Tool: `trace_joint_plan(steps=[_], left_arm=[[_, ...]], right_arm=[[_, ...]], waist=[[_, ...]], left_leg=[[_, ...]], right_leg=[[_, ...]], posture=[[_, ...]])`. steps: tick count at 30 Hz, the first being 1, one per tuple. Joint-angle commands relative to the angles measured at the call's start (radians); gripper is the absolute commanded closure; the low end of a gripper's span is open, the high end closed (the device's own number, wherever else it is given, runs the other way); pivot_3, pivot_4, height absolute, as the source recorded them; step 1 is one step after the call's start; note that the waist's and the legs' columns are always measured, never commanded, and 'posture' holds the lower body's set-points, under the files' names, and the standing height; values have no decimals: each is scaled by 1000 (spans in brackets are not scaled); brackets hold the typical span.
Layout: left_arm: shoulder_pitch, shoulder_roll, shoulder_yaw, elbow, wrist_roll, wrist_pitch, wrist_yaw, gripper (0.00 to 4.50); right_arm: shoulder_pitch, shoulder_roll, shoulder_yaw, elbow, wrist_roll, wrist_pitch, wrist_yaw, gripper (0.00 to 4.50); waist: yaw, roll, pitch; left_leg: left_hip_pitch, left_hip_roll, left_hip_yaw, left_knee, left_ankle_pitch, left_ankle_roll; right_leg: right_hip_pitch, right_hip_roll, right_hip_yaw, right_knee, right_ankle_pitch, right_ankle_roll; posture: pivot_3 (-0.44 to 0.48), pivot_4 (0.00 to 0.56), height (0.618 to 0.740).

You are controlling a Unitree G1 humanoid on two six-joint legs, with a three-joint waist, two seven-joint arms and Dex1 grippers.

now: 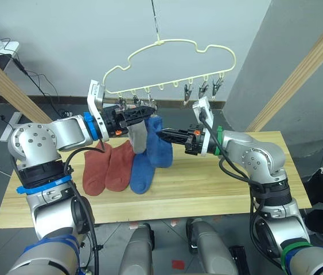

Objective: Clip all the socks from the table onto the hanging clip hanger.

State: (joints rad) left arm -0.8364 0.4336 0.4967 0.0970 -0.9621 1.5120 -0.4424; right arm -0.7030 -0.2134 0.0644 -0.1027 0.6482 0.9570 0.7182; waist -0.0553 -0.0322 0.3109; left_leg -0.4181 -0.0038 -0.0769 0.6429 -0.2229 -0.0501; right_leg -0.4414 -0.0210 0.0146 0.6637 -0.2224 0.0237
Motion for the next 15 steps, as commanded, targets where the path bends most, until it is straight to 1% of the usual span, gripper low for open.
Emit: trace_joint_plan(steps=[1,3,5,7,10,13,14,15], left_arm=[[-15,16,-1,-9,-16,-11,-10,606],[-11,23,1,-19,-18,-14,-10,135],[4,39,-13,-47,-19,-20,-23,60],[42,73,-56,-117,-10,-51,-54,60],[139,143,-139,-282,14,-139,-115,0],[201,169,-136,-387,-2,-183,-114,0],[227,188,-144,-423,10,-203,-119,0],[270,227,-179,-466,50,-246,-138,0]], right_arm=[[-2,-7,14,-26,0,-25,10,4500],[0,-10,31,-24,-22,-45,3,4500],[3,-12,52,-22,-53,-70,-11,4500],[9,-11,81,-23,-105,-111,-37,4500],[25,0,92,-45,-137,-136,-72,3794],[55,-9,104,-112,-158,-128,-108,2833],[77,-25,114,-148,-173,-120,-121,2551],[108,-52,135,-194,-194,-121,-126,2243]], waist=[[0,0,0],[0,0,0],[-1,0,0],[-2,0,0],[-2,0,0],[4,1,1],[6,1,1],[7,1,1]], left_leg=[[0,0,0,0,0,0],[0,0,0,0,0,0],[0,0,0,0,0,0],[0,0,0,0,0,0],[0,2,1,-2,0,0],[0,3,0,-4,0,0],[0,3,0,-4,0,0],[-1,3,0,-4,0,0]], right_leg=[[0,0,0,0,0,0],[0,0,0,0,0,0],[0,0,0,0,0,0],[0,0,0,0,0,0],[-1,0,1,-1,0,0],[-1,-1,1,-1,0,0],[-2,-1,1,-1,0,0],[-1,-1,1,-2,0,0]], posture=[[-17,316,740],[-16,317,740],[-15,316,740],[-15,316,740],[-8,316,740],[3,315,740],[3,315,740],[12,312,740]])
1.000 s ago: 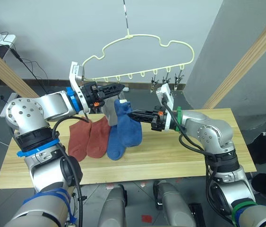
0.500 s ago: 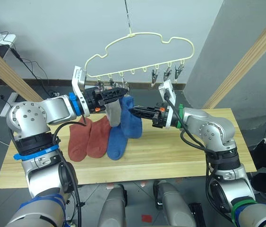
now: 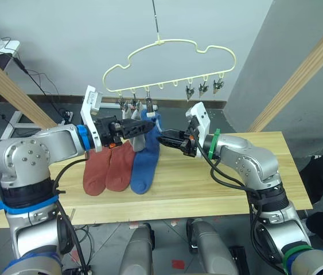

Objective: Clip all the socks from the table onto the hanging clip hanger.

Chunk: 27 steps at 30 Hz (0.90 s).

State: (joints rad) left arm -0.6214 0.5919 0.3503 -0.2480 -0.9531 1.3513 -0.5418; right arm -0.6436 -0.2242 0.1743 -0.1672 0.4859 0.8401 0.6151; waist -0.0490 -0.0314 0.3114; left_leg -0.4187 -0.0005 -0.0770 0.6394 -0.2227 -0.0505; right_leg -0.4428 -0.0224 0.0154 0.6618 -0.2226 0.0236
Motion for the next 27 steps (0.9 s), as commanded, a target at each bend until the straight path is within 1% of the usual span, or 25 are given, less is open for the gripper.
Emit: trace_joint_plan(steps=[1,3,4,5,6,8,10,14,19,22,23,25,27], left_arm=[[101,103,-66,-160,86,-139,-57,0],[153,140,-103,-193,133,-211,-77,0],[177,151,-119,-210,165,-268,-88,0],[193,128,-111,-236,172,-313,-76,0],[206,110,-106,-254,177,-349,-67,0],[222,54,-87,-299,206,-429,-12,0],[240,31,-94,-345,245,-488,21,0],[255,42,-81,-413,192,-506,-7,0],[218,31,-20,-394,119,-519,23,0],[211,21,-5,-383,129,-544,61,0],[227,24,-8,-387,143,-566,52,0],[241,9,-5,-395,123,-569,71,0],[252,12,-22,-411,129,-587,62,0]], right_arm=[[83,-52,30,-175,-44,3,-50,1955],[119,-58,31,-222,-55,10,-82,1279],[133,-58,35,-241,-78,6,-116,1034],[146,-60,46,-266,-120,-9,-160,710],[155,-61,54,-283,-151,-20,-192,710],[145,-13,59,-296,-258,-57,-335,710],[124,44,64,-279,-351,-115,-452,710],[102,131,71,-234,-419,-182,-534,710],[55,196,52,-163,-484,-246,-605,710],[29,223,41,-110,-507,-296,-629,710],[16,238,37,-76,-516,-312,-646,710],[-5,267,22,-26,-537,-339,-685,710],[-19,283,16,0,-546,-360,-695,710]], waist=[[3,0,0],[9,0,0],[14,0,0],[17,0,0],[18,0,0],[21,0,0],[21,0,0],[21,0,0],[21,0,0],[21,0,0],[21,0,0],[20,0,0],[20,0,0]], left_leg=[[0,0,0,0,0,0],[1,-1,0,-2,0,0],[1,-1,0,-4,0,0],[1,-1,1,-4,0,0],[0,-1,1,-4,0,0],[0,0,0,-4,1,-1],[0,1,0,-4,1,-2],[1,3,0,-8,3,-5],[1,5,0,-9,3,-5],[1,5,0,-9,3,-5],[1,5,0,-9,3,-5],[1,5,1,-9,3,-5],[1,5,0,-9,3,-5]], right_leg=[[0,0,0,0,0,0],[0,0,1,-2,0,0],[0,0,1,-3,0,0],[0,0,1,-3,0,0],[0,-1,1,-4,0,0],[0,-2,0,-5,0,0],[0,-2,0,-5,0,0],[-1,0,0,-5,0,0],[-1,2,-1,-5,-1,0],[-1,3,-2,-5,0,0],[-1,3,-2,-5,0,0],[-1,4,-1,-5,0,0],[-1,4,-1,-5,0,-1]], posture=[[21,310,740],[29,308,740],[29,308,740],[37,306,740],[40,304,740],[42,302,740],[47,301,740],[57,299,740],[66,290,740],[68,287,740],[72,290,740],[72,287,740],[70,291,740]])
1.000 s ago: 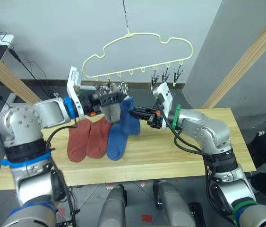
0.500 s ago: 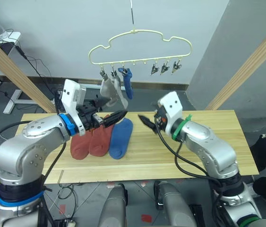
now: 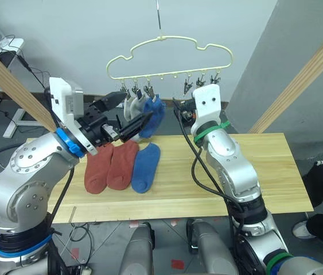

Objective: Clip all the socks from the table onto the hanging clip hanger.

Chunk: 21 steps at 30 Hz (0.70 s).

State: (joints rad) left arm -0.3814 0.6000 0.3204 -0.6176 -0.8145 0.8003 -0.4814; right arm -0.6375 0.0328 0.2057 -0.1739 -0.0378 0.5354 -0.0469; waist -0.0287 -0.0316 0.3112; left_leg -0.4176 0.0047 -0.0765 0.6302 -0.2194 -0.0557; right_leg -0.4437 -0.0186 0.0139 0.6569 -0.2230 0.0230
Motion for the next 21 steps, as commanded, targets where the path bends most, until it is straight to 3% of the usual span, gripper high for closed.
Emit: trace_joint_plan(steps=[1,3,6,21], left_arm=[[15,3,2,-46,-8,-41,5,0],[19,-3,-7,-47,-5,-45,16,0],[19,-5,-22,-39,0,-52,27,0],[0,-14,-57,-20,5,-73,67,0]], right_arm=[[-30,32,-17,16,-29,-64,-38,710],[-35,44,-22,35,-41,-73,-48,710],[-40,55,-28,55,-50,-76,-56,1612],[-112,105,-77,173,-58,-116,-77,1612]], waist=[[0,0,0],[1,0,0],[1,0,0],[0,0,0]], left_leg=[[0,0,0,0,0,0],[0,0,0,0,0,0],[0,0,0,0,0,0],[0,1,0,0,0,0]], right_leg=[[0,0,0,0,0,0],[0,0,0,0,0,0],[0,0,0,0,0,0],[0,1,0,1,0,0]], posture=[[67,295,740],[65,296,740],[65,301,740],[66,303,740]])
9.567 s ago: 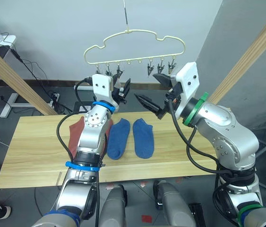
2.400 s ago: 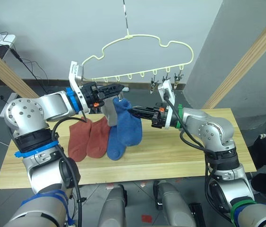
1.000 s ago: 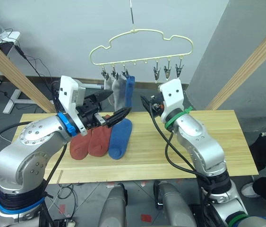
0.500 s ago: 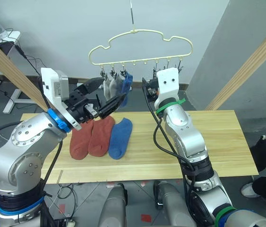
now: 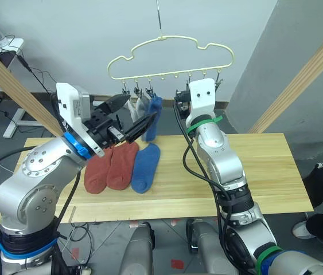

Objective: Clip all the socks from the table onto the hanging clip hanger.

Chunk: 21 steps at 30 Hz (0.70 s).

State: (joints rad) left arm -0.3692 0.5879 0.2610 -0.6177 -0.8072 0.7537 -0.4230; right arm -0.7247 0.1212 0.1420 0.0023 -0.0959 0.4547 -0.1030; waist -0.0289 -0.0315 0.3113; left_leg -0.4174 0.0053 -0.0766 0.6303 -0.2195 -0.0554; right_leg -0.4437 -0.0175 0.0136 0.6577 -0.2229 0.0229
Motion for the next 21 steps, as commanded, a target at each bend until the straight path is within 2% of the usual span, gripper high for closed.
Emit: trace_joint_plan(steps=[1,21], left_arm=[[-10,-3,1,-22,-2,-27,10,0],[-12,-9,-20,-16,15,-40,23,0]], right_arm=[[-34,18,-16,7,-1,-45,-19,1612],[-89,53,-10,76,70,-124,45,1612]], waist=[[0,0,0],[0,0,0]], left_leg=[[0,0,0,0,0,0],[0,0,0,0,0,0]], right_leg=[[0,0,0,0,0,0],[0,0,0,0,0,0]], posture=[[64,303,740],[72,306,740]])
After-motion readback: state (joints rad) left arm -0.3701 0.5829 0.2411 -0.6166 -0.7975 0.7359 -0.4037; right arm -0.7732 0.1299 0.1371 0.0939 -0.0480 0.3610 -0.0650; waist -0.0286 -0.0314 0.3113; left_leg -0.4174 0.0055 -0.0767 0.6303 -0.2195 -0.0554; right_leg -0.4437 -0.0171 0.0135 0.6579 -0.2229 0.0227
